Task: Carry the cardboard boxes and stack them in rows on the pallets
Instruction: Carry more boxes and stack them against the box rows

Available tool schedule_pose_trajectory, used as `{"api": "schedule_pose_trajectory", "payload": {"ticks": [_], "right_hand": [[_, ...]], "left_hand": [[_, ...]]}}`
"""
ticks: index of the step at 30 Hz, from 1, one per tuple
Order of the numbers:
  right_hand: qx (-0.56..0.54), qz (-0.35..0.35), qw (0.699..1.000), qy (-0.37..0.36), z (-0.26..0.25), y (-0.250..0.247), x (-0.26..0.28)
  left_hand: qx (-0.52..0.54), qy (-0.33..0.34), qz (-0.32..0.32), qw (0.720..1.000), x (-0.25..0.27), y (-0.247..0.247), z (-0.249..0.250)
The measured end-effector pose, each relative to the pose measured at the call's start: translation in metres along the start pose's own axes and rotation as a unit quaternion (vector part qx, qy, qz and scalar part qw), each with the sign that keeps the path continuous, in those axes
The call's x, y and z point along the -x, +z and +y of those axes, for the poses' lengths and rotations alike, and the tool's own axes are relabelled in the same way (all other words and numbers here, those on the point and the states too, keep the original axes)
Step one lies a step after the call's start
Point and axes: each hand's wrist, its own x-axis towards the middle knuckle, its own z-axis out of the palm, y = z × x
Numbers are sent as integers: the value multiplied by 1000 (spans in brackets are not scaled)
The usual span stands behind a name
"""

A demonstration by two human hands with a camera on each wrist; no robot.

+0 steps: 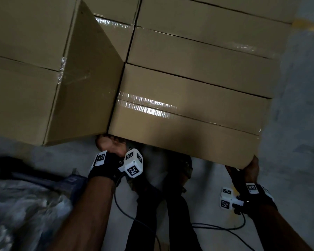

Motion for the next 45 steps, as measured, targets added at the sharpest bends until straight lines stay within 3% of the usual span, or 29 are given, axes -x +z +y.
{"api": "schedule_pose_trajectory", "payload": {"ticks": [4,12,16,23,27,29,32,35,39,42,45], "right_hand": [[-22,48,999,-1,0,1,1],[-5,55,998,-3,0,2,1],[-16,24,999,23,-1,-3,-5],[-83,50,994,49,-2,-4,-1],[-3,76,995,62,-7,-11,7],[39,71,995,64,-14,-14,21],[100,79,990,68,-39,-18,53],[184,57,980,42,-72,-13,91],[323,-11,944,-65,-115,2,169],[413,-51,900,-129,-143,11,225],[450,-73,877,-154,-168,17,278]], "left_hand": [[8,2,-12,1000,1,1,-2],[4,5,-18,1000,11,4,-1],[1,-2,-26,1000,4,-5,-6],[-92,13,-72,993,19,-23,-35],[-226,-9,-60,972,36,-37,-49],[-334,-1,-72,940,56,-42,-54],[-481,29,-154,862,101,-45,-53],[-600,86,-244,757,157,-41,-39],[-718,195,-335,578,229,-26,-8],[-749,236,-373,494,279,-5,13],[-762,282,-404,421,327,16,36]]}}
